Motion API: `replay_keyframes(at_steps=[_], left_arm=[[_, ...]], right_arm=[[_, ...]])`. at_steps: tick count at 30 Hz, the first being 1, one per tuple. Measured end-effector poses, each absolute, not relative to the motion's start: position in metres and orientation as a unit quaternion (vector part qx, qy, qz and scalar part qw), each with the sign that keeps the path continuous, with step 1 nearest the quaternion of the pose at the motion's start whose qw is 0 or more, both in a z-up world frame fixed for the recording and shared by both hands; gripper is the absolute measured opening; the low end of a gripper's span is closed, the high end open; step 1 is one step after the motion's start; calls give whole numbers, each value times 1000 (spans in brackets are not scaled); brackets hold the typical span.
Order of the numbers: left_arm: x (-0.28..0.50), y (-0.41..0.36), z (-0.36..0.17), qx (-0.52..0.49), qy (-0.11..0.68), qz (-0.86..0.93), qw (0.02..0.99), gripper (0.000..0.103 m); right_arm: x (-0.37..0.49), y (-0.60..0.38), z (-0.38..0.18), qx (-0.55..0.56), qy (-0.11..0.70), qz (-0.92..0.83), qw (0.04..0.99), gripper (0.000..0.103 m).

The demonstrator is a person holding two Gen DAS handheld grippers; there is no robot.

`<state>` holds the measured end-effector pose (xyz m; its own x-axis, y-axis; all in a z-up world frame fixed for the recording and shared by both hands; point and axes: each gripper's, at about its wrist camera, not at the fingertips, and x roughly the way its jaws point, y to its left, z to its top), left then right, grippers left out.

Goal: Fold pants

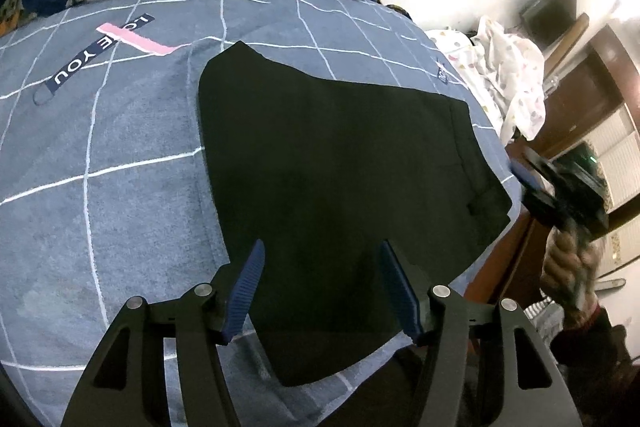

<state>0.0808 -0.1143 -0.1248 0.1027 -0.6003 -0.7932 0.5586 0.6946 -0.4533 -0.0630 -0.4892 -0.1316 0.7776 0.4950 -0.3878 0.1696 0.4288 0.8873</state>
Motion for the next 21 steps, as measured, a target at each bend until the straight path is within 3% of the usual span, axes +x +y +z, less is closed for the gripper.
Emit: replay_keyframes(at_steps=[4, 8, 13, 21], left_arm=[[82, -112, -126, -39, 549, -391, 738, 61], [81, -109, -125, -48, 549, -392, 737, 61], [80, -106, -123, -47, 547, -391, 738, 61], [82, -104, -127, -54, 550, -391, 736, 62]], right_arm=[[-74, -457, -125, 530, 363, 150, 751, 24], [-74, -448, -158, 529, 427, 111, 725, 24], [-82, -461, -183, 582, 407, 86, 699, 21], [-93, -468, -182, 603, 390, 76, 691, 32]])
